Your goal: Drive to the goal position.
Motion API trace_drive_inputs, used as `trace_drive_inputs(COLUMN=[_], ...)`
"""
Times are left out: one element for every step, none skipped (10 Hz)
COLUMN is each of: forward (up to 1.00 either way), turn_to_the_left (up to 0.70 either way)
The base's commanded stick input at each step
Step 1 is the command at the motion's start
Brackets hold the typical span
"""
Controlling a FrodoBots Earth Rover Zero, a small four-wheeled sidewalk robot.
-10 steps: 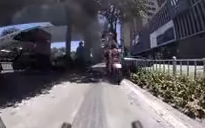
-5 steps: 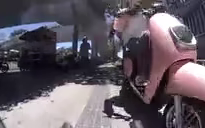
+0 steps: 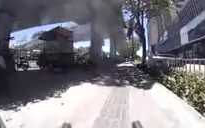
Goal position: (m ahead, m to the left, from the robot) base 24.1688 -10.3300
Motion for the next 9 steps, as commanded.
trace_drive_inputs(forward=[0.45, 0.45, 0.45, 0.45, 0.45, 0.45, 0.45, 0.45, 0.45], turn_to_the_left=[-0.27, -0.27, -0.27, -0.27, -0.27, -0.27, -0.27, -0.18, -0.06])
